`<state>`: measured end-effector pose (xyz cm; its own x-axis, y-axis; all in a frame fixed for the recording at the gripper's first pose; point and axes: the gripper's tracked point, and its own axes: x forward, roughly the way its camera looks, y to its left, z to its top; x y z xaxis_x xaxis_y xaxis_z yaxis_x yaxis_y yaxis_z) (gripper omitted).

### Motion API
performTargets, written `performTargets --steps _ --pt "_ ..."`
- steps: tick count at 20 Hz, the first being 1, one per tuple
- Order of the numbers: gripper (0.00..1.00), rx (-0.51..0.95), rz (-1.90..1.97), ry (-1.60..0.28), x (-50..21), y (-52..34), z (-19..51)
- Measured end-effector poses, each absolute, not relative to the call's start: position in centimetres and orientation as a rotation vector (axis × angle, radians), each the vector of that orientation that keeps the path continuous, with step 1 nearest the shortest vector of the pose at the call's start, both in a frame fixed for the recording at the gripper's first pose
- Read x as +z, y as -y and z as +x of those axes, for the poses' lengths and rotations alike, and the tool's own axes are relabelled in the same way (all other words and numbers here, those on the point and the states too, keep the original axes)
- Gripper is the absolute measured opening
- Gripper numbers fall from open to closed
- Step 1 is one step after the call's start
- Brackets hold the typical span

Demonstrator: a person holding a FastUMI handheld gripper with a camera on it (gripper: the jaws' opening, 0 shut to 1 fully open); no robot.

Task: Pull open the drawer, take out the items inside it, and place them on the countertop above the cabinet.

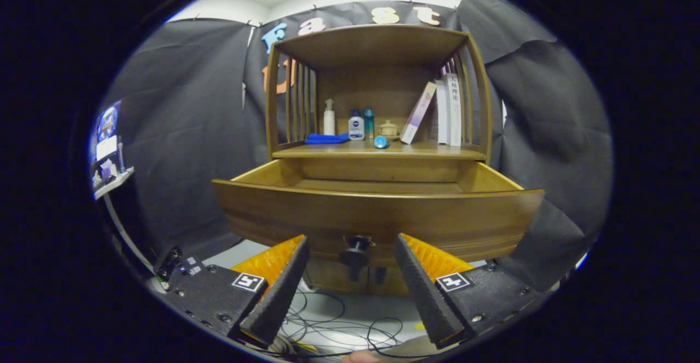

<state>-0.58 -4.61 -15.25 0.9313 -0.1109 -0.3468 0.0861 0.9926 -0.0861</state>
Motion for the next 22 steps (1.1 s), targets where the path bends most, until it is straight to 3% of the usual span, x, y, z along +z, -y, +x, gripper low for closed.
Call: performTargets --steps 9,22 --pt "0.99 -0.288 0.017 -0.368 -18.2 6.9 3.5" --pt "1.0 -0.277 0.004 -0.4 -17.0 8.8 10.6"
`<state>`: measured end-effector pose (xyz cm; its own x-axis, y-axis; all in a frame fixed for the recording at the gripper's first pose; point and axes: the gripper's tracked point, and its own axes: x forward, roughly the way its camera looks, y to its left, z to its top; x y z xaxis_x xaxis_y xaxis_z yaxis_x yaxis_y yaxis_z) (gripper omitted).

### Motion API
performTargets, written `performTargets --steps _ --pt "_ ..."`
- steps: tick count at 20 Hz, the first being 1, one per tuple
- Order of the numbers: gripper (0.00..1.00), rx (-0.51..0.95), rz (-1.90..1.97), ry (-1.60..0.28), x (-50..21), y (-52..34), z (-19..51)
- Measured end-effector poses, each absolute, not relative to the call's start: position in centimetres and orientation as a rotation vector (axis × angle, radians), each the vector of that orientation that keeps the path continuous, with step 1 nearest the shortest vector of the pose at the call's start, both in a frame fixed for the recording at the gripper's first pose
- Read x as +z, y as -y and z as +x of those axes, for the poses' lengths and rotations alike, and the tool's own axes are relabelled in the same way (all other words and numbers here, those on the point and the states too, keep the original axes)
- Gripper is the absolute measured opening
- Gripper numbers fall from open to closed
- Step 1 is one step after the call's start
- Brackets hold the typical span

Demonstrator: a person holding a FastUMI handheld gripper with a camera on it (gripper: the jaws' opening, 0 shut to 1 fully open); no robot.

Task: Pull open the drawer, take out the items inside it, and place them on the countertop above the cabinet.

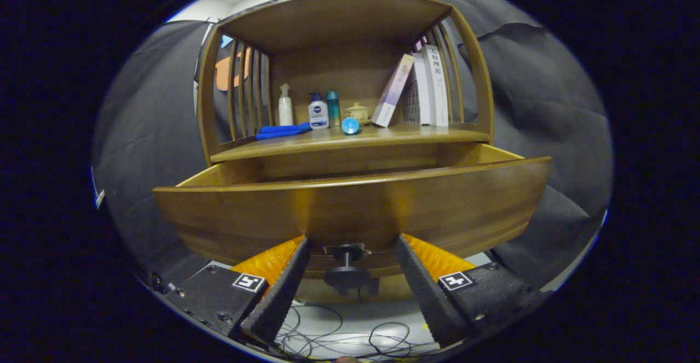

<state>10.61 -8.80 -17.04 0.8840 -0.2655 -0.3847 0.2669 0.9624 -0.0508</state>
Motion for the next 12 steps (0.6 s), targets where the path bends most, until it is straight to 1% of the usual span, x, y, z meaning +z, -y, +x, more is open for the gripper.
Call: performTargets --steps 6,12 --pt "1.0 -0.29 -0.021 -0.442 -17.2 9.0 15.4" --pt "1.0 -0.299 -0.044 -0.403 -17.5 9.8 17.6"
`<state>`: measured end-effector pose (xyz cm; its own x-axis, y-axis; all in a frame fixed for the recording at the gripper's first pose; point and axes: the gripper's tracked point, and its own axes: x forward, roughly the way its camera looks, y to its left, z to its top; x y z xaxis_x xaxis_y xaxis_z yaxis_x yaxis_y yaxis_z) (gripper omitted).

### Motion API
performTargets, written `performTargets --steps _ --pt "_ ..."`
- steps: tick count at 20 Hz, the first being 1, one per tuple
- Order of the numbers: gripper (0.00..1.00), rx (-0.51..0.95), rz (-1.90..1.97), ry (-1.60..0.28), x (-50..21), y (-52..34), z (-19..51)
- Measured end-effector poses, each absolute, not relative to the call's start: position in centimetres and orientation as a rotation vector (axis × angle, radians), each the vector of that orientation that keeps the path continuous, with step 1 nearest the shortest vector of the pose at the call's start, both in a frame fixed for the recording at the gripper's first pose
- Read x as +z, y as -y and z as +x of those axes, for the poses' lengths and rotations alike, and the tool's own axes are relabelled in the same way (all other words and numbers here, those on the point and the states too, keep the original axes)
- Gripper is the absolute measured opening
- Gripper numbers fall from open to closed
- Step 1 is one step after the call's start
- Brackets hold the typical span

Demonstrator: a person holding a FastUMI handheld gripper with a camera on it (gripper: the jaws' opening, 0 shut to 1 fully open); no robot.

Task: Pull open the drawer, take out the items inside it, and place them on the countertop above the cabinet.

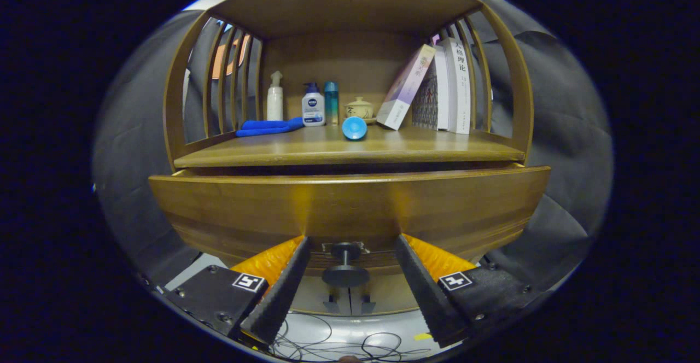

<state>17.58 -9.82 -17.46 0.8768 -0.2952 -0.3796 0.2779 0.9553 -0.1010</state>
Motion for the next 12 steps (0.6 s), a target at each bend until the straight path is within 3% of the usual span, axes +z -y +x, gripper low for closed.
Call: performTargets --steps 12 --pt "1.0 -0.302 -0.064 -0.371 -17.8 10.9 21.5"
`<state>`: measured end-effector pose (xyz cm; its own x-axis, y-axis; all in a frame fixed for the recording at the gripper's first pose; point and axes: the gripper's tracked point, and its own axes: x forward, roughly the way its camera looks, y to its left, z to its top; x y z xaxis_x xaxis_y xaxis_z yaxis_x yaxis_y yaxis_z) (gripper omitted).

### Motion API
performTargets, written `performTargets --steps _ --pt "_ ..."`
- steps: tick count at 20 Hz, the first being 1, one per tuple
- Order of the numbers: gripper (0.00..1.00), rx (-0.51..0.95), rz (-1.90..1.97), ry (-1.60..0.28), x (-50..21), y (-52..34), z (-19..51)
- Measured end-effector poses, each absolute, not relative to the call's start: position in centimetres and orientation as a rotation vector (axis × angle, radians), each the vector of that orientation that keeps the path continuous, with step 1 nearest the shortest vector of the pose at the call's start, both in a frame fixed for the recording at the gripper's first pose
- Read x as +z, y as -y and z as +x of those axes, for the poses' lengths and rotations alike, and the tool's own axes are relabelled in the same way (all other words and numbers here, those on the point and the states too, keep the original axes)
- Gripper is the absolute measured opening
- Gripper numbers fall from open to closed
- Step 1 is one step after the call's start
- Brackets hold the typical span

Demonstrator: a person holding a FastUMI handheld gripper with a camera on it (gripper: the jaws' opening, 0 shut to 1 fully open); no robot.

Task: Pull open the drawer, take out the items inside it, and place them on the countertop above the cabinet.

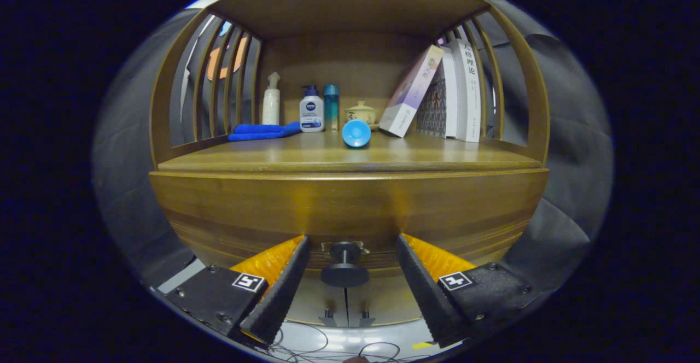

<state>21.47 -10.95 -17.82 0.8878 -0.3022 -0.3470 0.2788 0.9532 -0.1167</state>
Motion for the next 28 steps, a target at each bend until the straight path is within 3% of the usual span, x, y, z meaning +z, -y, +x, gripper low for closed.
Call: performTargets --steps 9,21,28 --pt "1.0 -0.258 -0.209 -0.341 -17.6 10.3 20.0" --pt "1.0 -0.101 -0.135 -0.184 -10.3 2.6 3.8" --pt "1.0 -0.018 -0.099 -0.188 -8.9 -0.9 -2.3"
